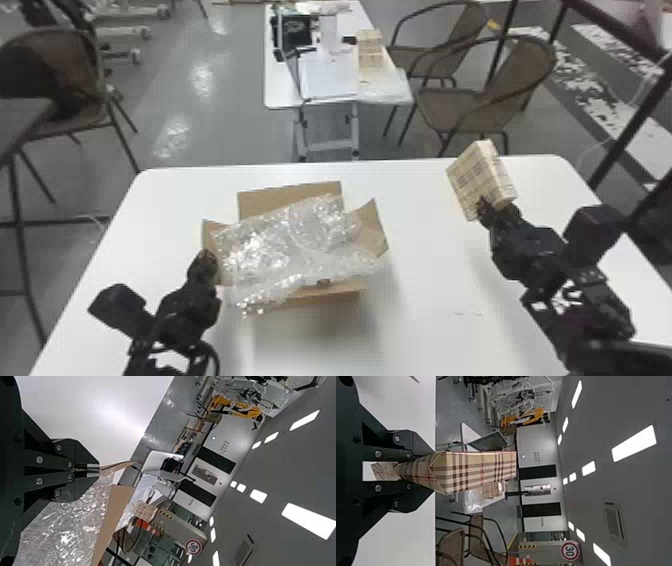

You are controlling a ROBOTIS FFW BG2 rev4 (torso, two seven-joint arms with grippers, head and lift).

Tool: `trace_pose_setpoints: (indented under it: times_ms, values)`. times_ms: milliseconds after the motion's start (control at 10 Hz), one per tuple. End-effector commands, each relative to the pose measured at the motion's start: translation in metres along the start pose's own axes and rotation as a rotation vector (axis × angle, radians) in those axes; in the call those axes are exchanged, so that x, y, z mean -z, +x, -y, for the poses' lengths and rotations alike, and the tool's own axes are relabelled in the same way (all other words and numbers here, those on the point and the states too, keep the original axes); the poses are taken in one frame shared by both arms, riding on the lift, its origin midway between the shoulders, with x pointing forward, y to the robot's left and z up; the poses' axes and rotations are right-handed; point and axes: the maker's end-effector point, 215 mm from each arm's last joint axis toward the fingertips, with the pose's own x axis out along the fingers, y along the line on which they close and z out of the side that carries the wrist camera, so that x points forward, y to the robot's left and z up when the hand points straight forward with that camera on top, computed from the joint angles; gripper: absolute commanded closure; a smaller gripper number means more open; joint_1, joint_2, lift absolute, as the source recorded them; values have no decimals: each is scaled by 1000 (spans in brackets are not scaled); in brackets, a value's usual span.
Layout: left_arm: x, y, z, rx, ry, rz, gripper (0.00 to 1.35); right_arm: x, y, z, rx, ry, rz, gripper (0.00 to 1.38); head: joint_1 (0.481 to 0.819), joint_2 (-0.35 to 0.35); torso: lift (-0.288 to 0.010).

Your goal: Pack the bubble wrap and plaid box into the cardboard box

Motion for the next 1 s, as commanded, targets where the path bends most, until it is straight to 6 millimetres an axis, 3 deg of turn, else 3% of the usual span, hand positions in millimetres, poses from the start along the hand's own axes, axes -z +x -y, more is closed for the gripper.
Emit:
trace_pose_setpoints:
  times_ms: [0, 200, 300, 500, 900]
  values:
    - [0, 2, 2, 2, -3, 0, 1207, -22, 19, -49, -93, 25, 26, 1073, 695, 79, -44]
    - [1, 4, 4, 8, -3, -1, 1207, -49, 40, -103, -280, 19, 33, 1073, 695, 148, -44]
    - [1, 6, 7, 12, -4, -2, 1207, -51, 47, -128, -388, 30, -5, 1073, 695, 166, -44]
    - [4, 7, 8, 15, -6, -7, 1207, -34, 51, -167, -533, 77, -103, 1075, 695, 224, -44]
    - [5, 11, 11, 20, -11, -9, 1207, 33, 37, -222, -729, 222, -313, 1075, 695, 286, -44]
